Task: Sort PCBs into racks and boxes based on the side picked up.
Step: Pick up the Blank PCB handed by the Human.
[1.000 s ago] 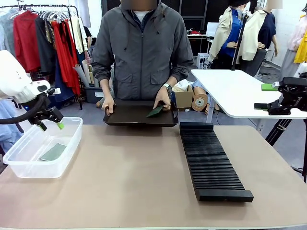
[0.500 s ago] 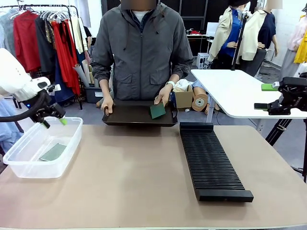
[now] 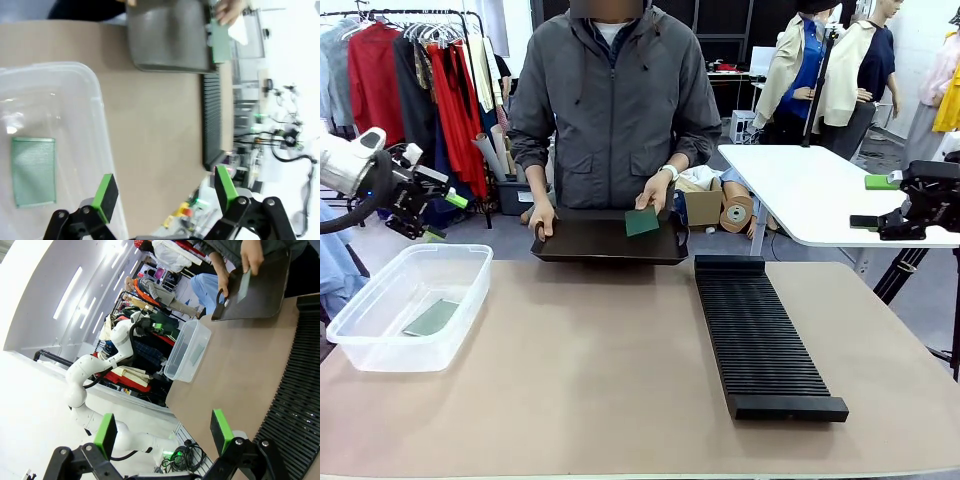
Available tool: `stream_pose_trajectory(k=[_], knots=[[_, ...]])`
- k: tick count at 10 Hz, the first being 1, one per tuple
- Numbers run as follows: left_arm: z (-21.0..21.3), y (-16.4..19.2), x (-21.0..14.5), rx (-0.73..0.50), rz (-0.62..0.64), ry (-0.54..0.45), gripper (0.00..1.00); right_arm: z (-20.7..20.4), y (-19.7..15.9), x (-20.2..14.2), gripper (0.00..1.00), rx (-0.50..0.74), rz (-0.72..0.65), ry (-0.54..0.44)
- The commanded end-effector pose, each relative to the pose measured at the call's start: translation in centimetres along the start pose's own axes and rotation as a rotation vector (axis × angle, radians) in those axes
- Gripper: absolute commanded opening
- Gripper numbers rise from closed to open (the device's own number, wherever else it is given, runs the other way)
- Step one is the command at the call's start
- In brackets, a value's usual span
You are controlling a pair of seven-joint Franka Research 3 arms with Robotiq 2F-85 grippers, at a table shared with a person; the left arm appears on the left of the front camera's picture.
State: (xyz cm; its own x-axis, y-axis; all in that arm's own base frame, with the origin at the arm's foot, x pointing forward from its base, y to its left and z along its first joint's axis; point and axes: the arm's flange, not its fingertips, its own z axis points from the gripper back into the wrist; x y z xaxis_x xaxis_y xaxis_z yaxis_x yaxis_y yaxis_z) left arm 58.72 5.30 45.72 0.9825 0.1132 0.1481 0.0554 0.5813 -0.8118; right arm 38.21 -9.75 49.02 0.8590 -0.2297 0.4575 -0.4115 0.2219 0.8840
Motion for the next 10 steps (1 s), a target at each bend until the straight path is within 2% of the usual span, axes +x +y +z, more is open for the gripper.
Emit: stream_pose_trajectory(k=[1,3,6,7,8,9,10], knots=[[1.2,1.3,0.4,-0.169,0.072,0.017,1.0,0.0,0.2,0.1,1.0,0.008,0.002,-0.003],[2.5,2.3,-0.2,-0.315,0.094,-0.017,1.0,0.0,0.2,0.1,1.0,0.008,0.002,-0.003],[4.2,2.6,-2.0,-0.389,0.098,-0.071,1.0,0.0,0.2,0.1,1.0,0.008,0.002,-0.003],[4.5,2.6,-2.1,-0.42,0.104,-0.056,1.0,0.0,0.2,0.1,1.0,0.008,0.002,-0.003],[4.4,2.8,-2.2,-0.429,0.115,-0.032,1.0,0.0,0.2,0.1,1.0,0.008,0.002,-0.003],[3.9,2.8,-2.1,-0.419,0.061,-0.044,1.0,0.0,0.2,0.1,1.0,0.008,0.002,-0.003],[4.5,2.8,-1.5,-0.392,0.122,-0.042,1.0,0.0,0.2,0.1,1.0,0.008,0.002,-0.003]])
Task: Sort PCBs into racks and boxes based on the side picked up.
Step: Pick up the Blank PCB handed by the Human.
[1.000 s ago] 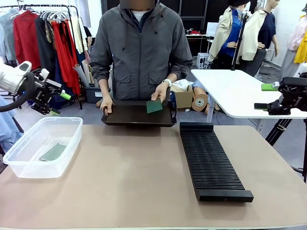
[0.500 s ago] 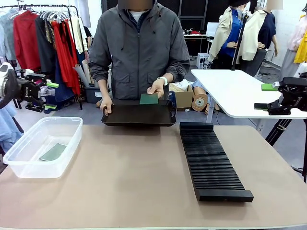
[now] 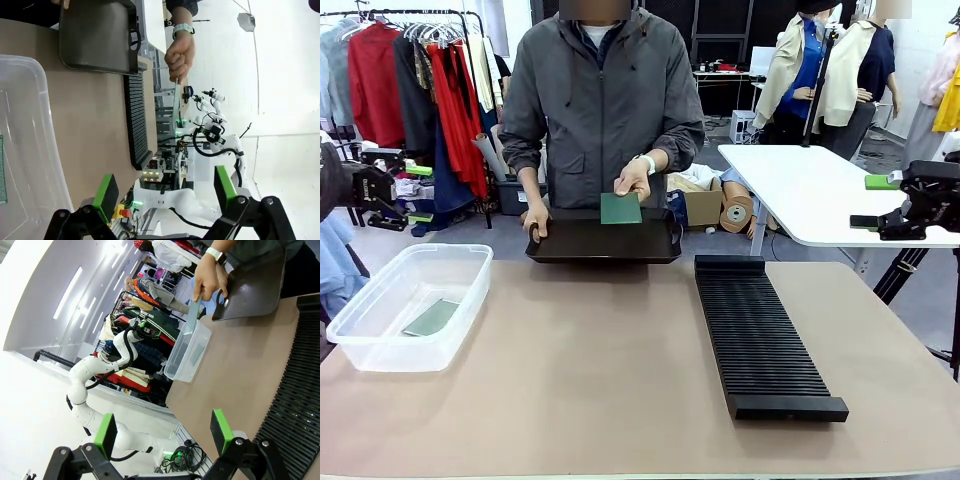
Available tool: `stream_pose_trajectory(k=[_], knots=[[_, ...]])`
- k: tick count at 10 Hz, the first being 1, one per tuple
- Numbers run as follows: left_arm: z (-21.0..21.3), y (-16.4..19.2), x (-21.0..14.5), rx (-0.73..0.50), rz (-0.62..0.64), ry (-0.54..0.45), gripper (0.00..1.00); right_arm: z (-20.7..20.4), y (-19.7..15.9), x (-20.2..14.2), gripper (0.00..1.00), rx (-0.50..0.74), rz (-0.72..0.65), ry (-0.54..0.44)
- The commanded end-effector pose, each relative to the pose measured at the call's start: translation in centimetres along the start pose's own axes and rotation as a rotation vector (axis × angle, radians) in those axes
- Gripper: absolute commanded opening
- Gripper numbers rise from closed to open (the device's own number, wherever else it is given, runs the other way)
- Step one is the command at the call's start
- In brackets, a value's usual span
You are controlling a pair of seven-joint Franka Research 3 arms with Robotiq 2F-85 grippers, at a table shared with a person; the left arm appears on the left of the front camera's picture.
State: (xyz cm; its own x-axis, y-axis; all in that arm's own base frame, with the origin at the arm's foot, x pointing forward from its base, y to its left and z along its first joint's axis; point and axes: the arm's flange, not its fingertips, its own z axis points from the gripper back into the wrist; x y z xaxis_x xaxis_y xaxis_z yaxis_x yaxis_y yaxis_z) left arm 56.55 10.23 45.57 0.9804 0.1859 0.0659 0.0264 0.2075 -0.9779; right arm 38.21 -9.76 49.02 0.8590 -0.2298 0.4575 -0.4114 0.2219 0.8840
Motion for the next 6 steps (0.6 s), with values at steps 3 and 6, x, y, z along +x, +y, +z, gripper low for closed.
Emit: stream_pose_trajectory(k=[3,6], knots=[[0.21,-0.14,0.12,0.007,0.015,-0.012,1.0,0.0,0.2,0.05,1.0,0.008,0.002,-0.003],[0.21,-0.14,0.12,0.007,0.015,-0.012,1.0,0.0,0.2,0.05,1.0,0.008,0.002,-0.003]])
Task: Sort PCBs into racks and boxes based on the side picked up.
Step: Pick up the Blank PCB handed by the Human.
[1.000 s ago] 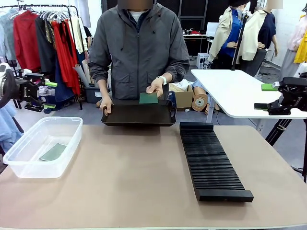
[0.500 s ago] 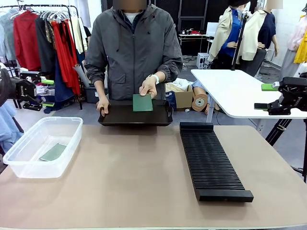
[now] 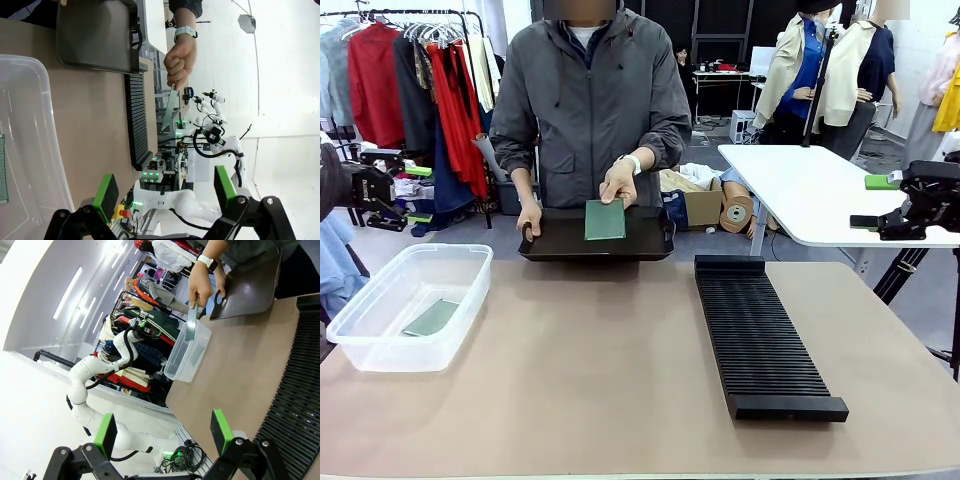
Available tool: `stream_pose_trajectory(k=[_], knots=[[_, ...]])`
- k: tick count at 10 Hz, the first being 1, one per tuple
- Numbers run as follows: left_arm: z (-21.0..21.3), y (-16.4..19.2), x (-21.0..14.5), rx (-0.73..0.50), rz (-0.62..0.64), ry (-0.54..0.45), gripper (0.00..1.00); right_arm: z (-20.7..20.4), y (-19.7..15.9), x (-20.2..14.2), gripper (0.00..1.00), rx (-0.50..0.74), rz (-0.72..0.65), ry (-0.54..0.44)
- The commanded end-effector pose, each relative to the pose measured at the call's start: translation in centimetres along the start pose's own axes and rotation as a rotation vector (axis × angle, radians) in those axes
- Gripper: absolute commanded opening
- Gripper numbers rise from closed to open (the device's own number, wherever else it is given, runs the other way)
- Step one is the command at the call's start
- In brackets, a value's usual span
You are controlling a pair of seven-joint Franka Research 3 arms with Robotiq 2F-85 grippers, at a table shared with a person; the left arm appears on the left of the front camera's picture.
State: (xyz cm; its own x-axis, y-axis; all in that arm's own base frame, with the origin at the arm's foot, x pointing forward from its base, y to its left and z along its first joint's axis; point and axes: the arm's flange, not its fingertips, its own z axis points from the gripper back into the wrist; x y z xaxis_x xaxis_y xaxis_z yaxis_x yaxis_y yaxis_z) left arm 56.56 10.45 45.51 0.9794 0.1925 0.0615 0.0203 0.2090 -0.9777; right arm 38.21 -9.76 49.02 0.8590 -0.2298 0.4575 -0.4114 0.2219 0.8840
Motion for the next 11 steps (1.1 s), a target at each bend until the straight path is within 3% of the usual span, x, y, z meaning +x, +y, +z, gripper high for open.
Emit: stream_pose_trajectory(k=[1,5,11], knots=[[0.0,-0.2,0.1,0.004,0.009,-0.006,1.0,0.0,0.2,0.1,1.0,0.008,0.002,-0.003],[0.0,0.0,0.0,0.0,0.0,0.0,1.0,0.0,0.2,0.1,1.0,0.008,0.002,-0.003],[-4.9,2.2,-2.6,-0.15,-0.005,0.099,1.0,0.0,0.2,0.1,1.0,0.008,0.002,-0.003]])
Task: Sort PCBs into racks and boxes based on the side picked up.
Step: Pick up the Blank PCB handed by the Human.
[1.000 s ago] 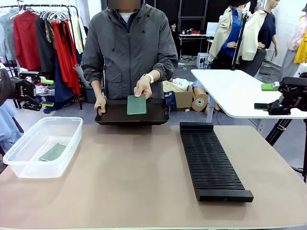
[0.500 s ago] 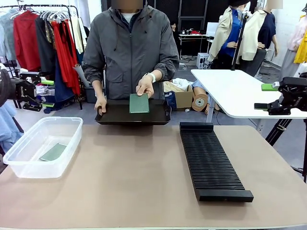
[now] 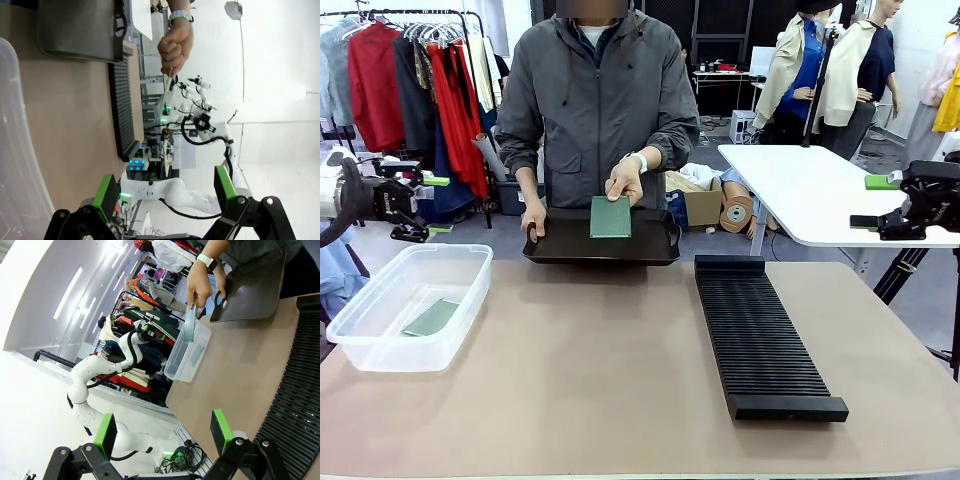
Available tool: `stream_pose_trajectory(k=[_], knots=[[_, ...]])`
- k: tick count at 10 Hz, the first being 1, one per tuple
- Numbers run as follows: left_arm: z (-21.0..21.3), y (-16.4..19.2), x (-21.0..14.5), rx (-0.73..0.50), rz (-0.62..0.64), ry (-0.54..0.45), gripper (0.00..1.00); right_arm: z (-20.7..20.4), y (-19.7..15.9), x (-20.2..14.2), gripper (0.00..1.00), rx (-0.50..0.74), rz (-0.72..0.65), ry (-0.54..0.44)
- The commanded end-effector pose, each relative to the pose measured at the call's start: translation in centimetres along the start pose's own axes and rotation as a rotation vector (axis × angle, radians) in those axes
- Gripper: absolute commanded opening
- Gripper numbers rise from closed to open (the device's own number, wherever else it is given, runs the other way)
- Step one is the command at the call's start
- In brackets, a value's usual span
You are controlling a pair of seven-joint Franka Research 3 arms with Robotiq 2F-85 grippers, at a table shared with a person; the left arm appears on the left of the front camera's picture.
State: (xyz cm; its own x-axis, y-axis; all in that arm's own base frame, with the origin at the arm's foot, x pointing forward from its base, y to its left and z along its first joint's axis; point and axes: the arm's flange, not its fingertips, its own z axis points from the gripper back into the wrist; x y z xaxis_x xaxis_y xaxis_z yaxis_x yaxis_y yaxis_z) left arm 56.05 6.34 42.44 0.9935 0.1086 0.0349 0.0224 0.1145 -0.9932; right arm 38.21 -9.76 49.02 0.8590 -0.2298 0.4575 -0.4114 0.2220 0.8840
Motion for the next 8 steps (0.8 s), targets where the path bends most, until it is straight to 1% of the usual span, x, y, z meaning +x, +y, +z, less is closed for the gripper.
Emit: stream_pose_trajectory(k=[1,3,7,8], knots=[[-1.4,0.6,-1.4,-0.087,-0.036,0.025,1.0,0.0,0.2,0.1,1.0,0.008,0.002,-0.003],[-3.9,1.9,-1.6,-0.123,-0.076,0.06,1.0,0.0,0.2,0.1,1.0,0.008,0.002,-0.003],[-9.1,4.2,-0.9,-0.109,-0.147,0.074,1.0,0.0,0.2,0.1,1.0,0.008,0.002,-0.003],[-10.2,4.3,-0.9,-0.124,-0.166,0.078,1.0,0.0,0.2,0.1,1.0,0.008,0.002,-0.003]])
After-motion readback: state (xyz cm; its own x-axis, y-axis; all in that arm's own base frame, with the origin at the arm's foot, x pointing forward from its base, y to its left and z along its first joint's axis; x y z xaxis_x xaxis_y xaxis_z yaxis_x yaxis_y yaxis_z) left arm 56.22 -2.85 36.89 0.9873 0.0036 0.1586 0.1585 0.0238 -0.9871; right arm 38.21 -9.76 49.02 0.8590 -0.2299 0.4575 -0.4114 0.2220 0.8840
